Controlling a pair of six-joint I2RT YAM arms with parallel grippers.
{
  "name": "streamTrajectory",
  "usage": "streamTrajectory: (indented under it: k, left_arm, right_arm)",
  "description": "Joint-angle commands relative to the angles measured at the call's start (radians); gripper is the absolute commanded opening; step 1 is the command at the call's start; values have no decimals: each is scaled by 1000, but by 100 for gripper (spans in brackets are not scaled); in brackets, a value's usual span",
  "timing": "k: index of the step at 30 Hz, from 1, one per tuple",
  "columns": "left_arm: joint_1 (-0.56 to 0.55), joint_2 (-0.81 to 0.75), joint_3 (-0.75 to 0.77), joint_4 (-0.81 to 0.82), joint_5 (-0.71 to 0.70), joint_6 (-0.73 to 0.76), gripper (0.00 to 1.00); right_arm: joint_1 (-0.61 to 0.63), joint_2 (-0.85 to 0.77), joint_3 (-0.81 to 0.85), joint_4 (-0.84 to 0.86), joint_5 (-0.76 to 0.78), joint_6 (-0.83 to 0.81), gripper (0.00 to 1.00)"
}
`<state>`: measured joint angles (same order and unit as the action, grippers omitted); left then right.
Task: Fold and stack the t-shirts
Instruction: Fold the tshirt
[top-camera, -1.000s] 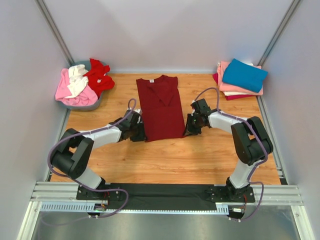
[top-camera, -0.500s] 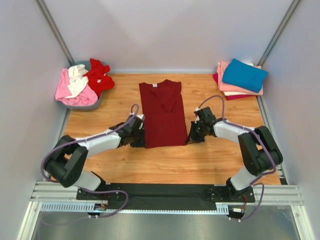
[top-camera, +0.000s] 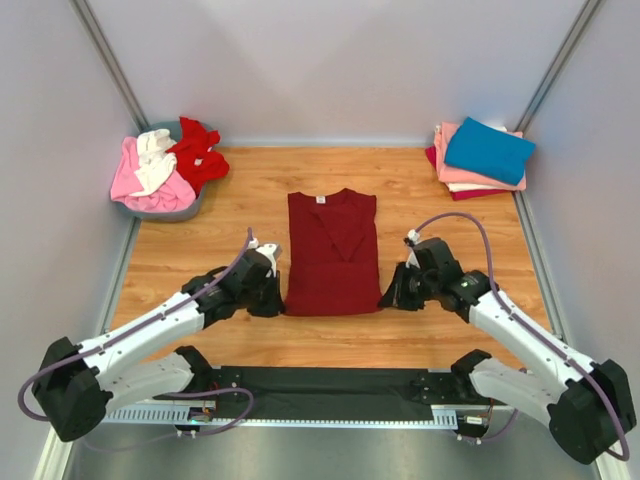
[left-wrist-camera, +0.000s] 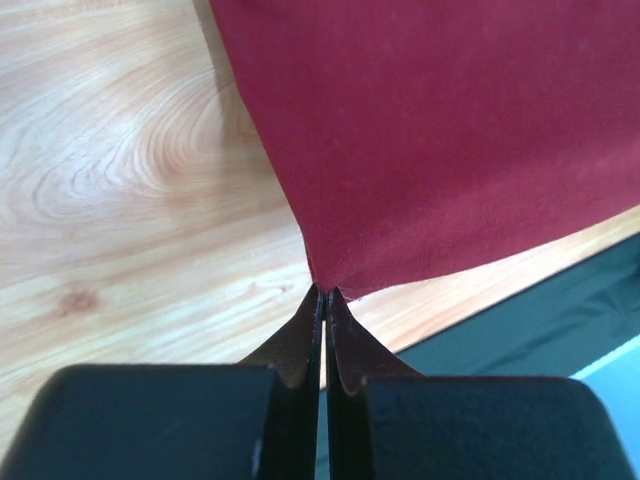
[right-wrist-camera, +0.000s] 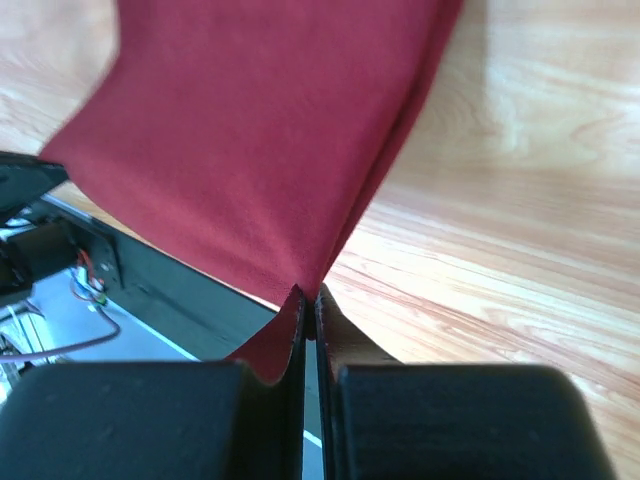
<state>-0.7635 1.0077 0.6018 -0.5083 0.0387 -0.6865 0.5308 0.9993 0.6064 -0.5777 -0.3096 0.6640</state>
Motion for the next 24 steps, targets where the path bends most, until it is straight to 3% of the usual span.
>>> streamTrajectory:
  k: [1,9,19,22,24]
  left_arm:
    - [1,-18,101,-119,-42,19,0]
    - [18,175,477,-249,-200,146,0]
    - [150,472,797,-338,-149,263,0]
    - [239,589,901,-320,-70,283,0]
    - [309,747,1059,-363,-31,303,0]
  right_arm:
    - [1,-27,114,-126,90,14,1]
    - [-18,108,358,-180,201,-85,0]
    - [-118,338,575,-143,178,-138,0]
    - [-166,537,714,-143,146,-130,0]
    - [-196,642,877,-155,151,-127,1]
